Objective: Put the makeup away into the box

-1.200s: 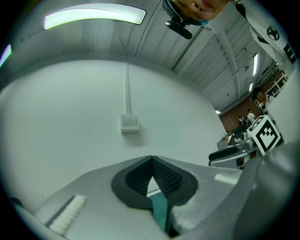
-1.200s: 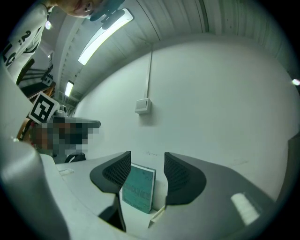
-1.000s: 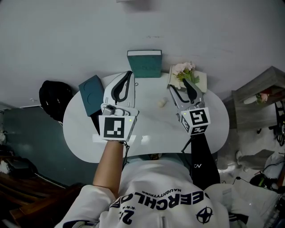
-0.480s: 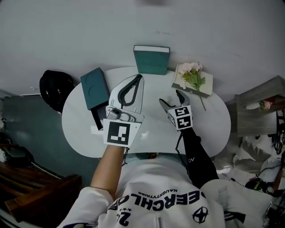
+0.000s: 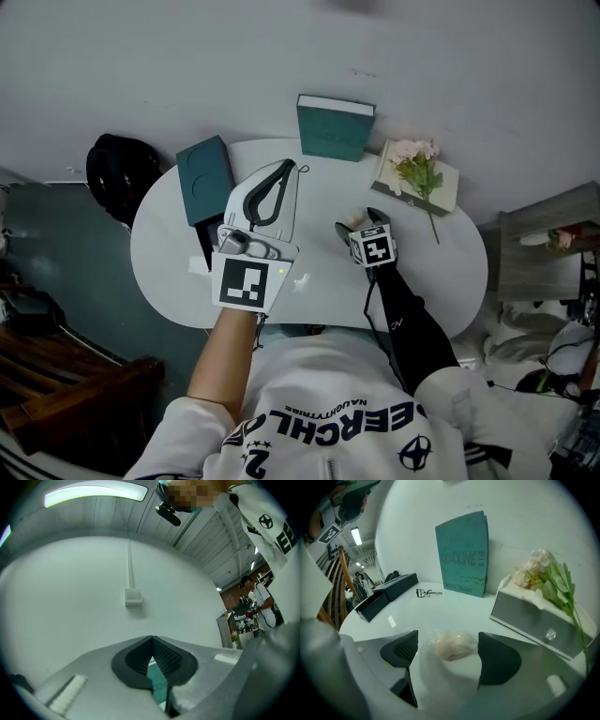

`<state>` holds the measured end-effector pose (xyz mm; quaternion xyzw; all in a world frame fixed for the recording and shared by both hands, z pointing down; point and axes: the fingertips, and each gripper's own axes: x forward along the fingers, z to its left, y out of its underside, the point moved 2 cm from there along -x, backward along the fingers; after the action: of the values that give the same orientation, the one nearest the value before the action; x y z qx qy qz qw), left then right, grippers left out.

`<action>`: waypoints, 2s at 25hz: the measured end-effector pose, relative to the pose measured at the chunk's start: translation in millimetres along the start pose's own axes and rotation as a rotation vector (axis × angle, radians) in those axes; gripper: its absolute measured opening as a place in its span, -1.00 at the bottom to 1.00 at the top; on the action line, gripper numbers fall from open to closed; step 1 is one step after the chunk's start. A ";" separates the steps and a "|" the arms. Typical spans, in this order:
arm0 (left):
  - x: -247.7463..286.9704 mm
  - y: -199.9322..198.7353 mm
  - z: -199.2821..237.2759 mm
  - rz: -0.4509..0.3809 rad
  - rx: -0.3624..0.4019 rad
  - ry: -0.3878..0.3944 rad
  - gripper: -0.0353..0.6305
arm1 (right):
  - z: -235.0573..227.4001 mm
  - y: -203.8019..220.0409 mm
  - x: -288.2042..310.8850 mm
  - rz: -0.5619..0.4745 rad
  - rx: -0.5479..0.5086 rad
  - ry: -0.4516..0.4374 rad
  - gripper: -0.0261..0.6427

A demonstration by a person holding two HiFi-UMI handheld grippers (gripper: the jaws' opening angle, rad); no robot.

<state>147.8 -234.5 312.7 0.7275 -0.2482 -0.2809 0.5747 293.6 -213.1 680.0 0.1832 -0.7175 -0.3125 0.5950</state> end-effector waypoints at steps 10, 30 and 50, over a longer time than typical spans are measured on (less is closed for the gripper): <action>-4.5 5.8 11.4 0.017 0.008 -0.010 -0.87 | -2.9 -2.1 -2.2 -0.009 -0.057 0.015 -0.15; 0.5 -12.1 15.2 -0.002 0.045 -0.034 -0.87 | -10.0 -167.1 -193.1 -0.665 -0.105 0.204 -0.17; -17.2 -20.6 15.4 -0.018 0.088 -0.118 -0.87 | 0.1 -189.4 -269.2 -0.830 -0.137 0.274 -0.13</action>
<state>125.5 -229.0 291.9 0.7363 -0.2872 -0.3175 0.5241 333.4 -181.8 354.7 0.4558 -0.4752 -0.5444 0.5196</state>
